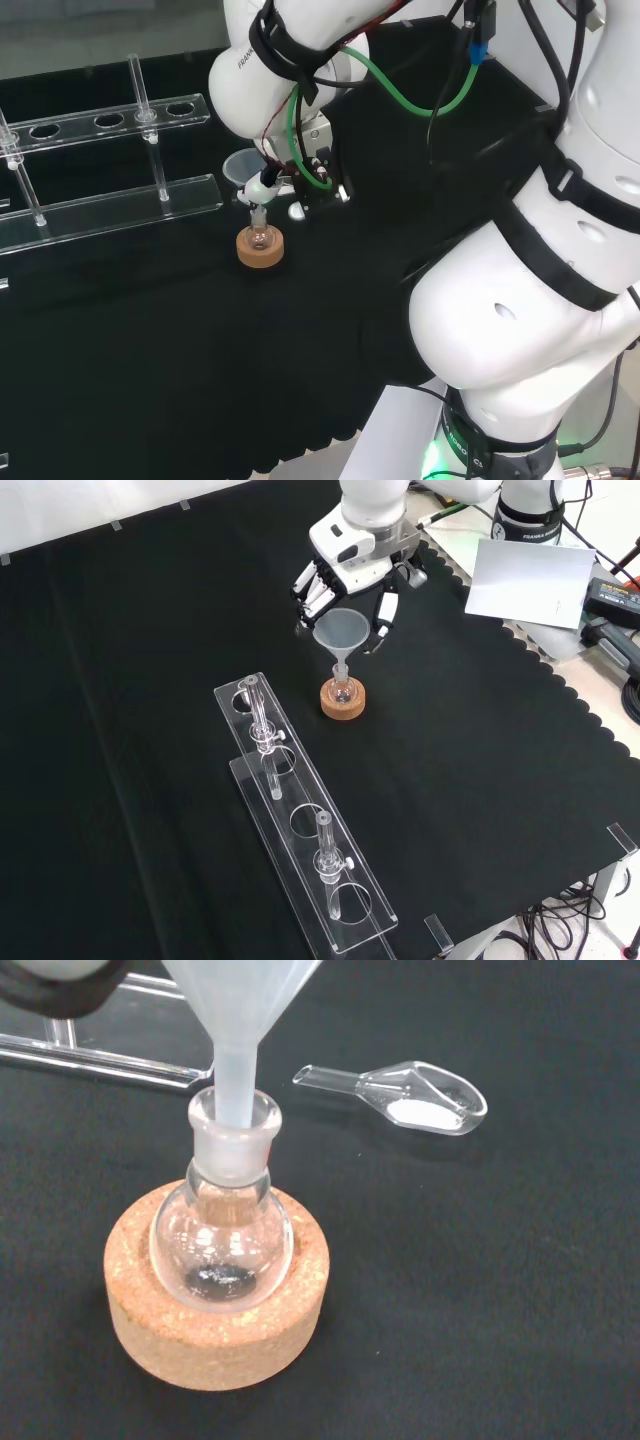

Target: Place the funnel on the round-bottom flask.

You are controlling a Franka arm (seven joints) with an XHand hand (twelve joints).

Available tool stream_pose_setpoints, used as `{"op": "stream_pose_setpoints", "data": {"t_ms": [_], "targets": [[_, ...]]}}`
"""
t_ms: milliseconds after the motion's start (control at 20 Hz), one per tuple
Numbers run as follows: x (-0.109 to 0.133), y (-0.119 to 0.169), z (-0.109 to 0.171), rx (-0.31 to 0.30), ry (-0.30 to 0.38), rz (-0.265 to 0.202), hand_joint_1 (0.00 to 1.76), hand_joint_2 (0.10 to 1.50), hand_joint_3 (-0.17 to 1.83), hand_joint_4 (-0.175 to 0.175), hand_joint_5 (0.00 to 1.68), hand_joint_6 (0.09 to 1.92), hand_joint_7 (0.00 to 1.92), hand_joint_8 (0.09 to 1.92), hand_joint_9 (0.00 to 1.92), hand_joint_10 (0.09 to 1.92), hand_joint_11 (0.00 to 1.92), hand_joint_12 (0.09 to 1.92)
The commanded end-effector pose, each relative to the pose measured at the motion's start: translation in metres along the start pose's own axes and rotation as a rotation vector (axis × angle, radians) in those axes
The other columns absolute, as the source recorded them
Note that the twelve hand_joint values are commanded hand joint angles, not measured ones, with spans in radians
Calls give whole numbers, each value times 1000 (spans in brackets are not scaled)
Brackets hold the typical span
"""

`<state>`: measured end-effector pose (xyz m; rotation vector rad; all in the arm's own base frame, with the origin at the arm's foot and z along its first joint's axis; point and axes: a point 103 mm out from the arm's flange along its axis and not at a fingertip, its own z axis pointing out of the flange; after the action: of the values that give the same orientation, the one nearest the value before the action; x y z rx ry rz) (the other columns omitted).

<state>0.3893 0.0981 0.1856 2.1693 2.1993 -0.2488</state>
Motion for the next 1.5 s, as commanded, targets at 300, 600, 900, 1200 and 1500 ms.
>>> {"op": "stream_pose_setpoints", "data": {"t_ms": [300, 600, 900, 1200, 1500], "targets": [[0, 3, 15, 15, 1, -12, 823, 731, 524, -61, 514, 545, 745, 768, 1015, 589, 643, 1261], [1, 3, 22, 10, 6, -41, 822, 731, 524, -64, 503, 540, 732, 766, 1003, 586, 639, 1260], [1, 2, 23, 15, 5, -47, 820, 731, 524, -69, 478, 528, 707, 765, 984, 584, 633, 1259], [0, 0, 25, 15, 16, -58, 795, 724, 520, -85, 407, 445, 593, 820, 897, 634, 576, 1287], [-1, -1, 26, 23, 17, -65, 766, 712, 518, -95, 376, 370, 488, 839, 809, 665, 525, 1305]]}}
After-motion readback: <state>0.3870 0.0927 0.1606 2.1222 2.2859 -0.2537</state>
